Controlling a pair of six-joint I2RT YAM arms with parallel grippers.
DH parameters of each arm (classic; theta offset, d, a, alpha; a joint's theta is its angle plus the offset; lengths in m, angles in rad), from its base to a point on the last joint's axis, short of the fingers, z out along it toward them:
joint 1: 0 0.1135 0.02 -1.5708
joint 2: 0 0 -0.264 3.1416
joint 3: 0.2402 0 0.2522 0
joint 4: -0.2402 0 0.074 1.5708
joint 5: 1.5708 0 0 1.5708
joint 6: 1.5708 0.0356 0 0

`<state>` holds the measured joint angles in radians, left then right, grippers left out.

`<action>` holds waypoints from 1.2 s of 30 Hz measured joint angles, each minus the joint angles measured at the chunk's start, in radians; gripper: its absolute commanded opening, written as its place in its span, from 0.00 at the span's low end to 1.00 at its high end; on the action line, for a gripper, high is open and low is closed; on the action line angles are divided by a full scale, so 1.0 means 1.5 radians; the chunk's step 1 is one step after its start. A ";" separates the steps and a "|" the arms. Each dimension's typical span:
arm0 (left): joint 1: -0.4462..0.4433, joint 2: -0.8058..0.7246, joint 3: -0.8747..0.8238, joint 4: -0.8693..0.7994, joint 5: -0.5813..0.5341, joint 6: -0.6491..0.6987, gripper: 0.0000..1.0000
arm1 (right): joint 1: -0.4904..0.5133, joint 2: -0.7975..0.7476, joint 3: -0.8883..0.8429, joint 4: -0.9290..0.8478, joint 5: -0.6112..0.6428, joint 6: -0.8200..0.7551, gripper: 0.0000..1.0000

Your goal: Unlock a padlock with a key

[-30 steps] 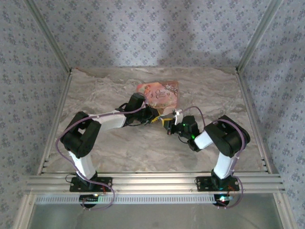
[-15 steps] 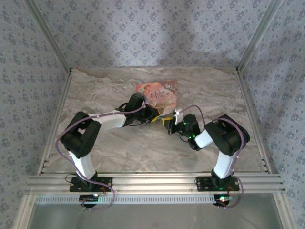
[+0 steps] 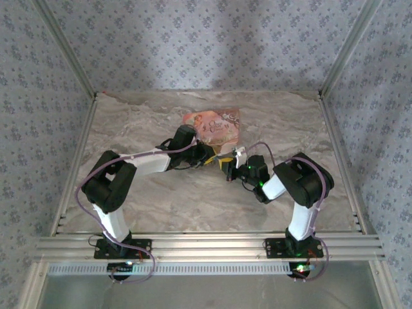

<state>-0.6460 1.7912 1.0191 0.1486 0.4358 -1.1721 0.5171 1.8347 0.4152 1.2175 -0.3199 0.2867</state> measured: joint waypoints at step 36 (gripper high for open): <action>-0.003 0.000 0.030 -0.049 0.004 0.046 0.07 | -0.047 -0.020 0.014 -0.038 -0.116 0.042 0.00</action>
<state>-0.6510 1.7912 1.0634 0.0746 0.4416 -1.1030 0.4461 1.8042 0.4362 1.1603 -0.4942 0.3504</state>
